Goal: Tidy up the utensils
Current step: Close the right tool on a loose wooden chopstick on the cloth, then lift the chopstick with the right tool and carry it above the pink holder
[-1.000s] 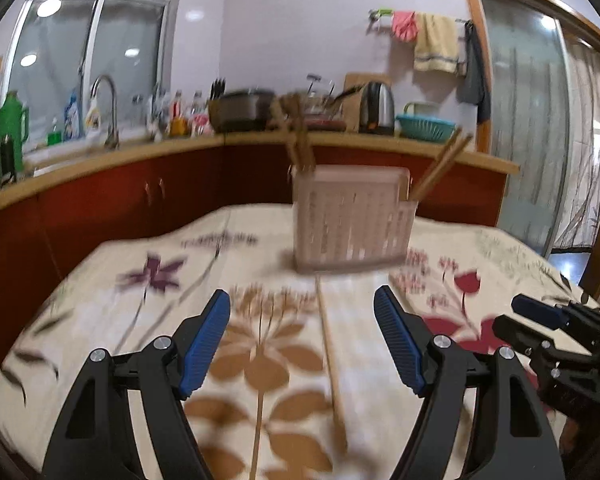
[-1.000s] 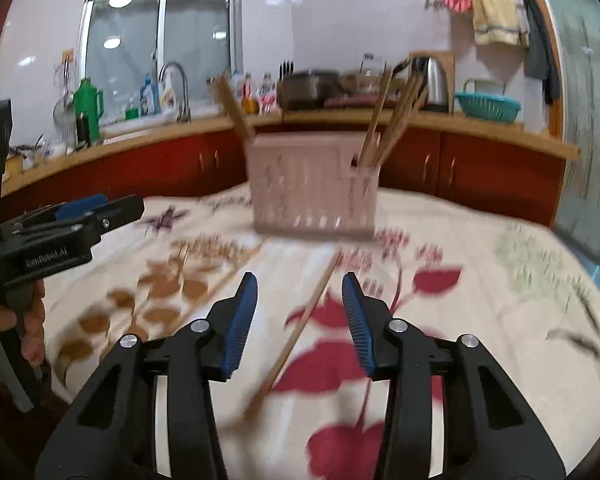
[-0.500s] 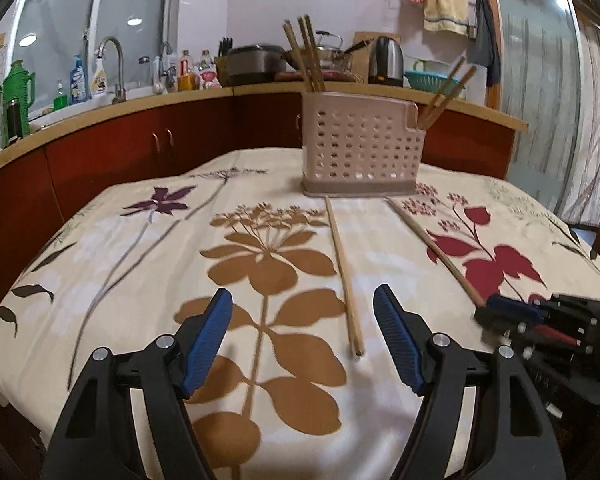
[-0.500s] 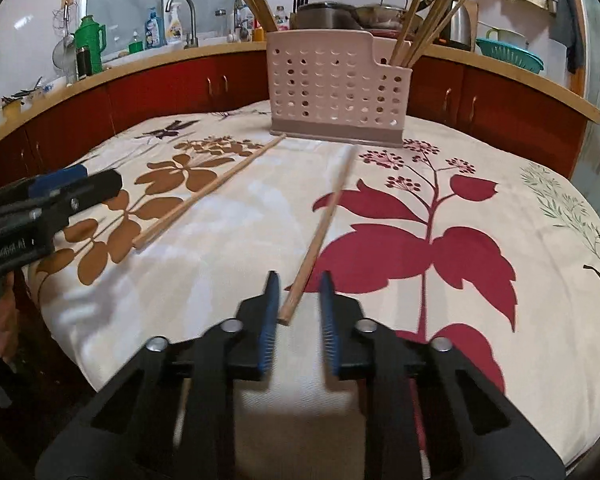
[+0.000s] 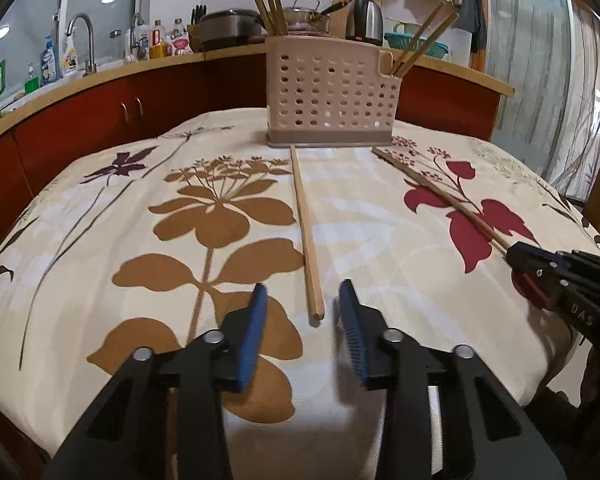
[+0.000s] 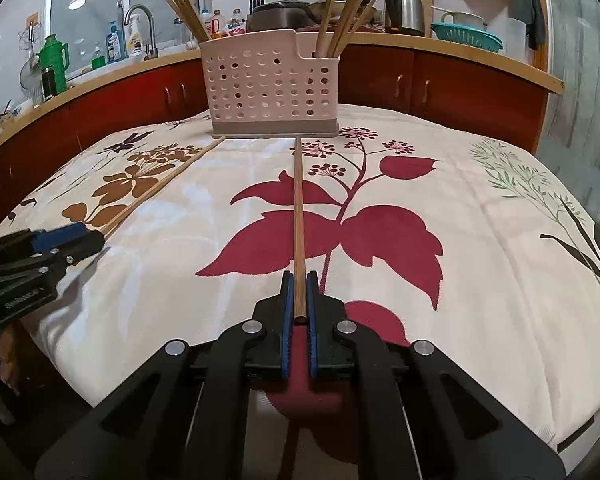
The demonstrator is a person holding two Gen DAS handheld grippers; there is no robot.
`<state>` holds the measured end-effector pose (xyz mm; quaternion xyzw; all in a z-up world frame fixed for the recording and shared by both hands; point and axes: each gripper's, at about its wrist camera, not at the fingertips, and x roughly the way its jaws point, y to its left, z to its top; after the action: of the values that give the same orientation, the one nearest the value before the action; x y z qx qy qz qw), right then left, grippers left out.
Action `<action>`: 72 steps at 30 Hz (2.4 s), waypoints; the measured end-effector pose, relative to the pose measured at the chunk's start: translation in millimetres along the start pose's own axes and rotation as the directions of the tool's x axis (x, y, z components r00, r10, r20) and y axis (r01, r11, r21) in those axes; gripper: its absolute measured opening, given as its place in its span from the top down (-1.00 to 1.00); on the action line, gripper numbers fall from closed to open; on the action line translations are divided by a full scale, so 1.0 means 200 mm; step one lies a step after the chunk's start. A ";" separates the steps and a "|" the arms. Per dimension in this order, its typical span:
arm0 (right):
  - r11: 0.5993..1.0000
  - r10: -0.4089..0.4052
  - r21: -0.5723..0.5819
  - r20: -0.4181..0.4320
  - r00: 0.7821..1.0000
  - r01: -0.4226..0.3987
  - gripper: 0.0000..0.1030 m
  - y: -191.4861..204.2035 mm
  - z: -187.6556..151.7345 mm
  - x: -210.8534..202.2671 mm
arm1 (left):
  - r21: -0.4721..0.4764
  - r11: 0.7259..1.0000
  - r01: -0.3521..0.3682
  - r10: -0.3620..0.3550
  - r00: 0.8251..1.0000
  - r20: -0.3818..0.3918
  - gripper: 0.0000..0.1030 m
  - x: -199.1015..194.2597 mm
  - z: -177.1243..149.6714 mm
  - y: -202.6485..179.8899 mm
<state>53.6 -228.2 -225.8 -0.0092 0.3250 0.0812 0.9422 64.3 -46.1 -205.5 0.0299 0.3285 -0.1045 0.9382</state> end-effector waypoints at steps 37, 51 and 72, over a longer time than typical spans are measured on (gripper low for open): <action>0.999 0.014 -0.054 0.231 0.973 -0.002 0.87 0.04 0.25 -0.38 | 0.075 0.996 -0.048 0.026 0.964 0.265 0.88 -0.40 0.24 -0.01; 0.999 0.036 -0.030 0.327 0.944 -0.028 0.87 -0.01 0.43 -0.55 | 0.083 0.995 -0.049 0.014 0.926 0.377 0.88 -0.60 0.39 0.00; 0.997 0.059 -0.065 0.359 0.931 -0.038 0.87 0.01 0.66 -0.46 | 0.063 0.998 -0.026 0.000 0.926 0.377 0.88 -0.49 0.56 0.08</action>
<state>63.3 -230.8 -65.7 -0.0132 0.1441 0.1139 0.9829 60.7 -28.0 -57.8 0.0430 0.1383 -0.1129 0.9830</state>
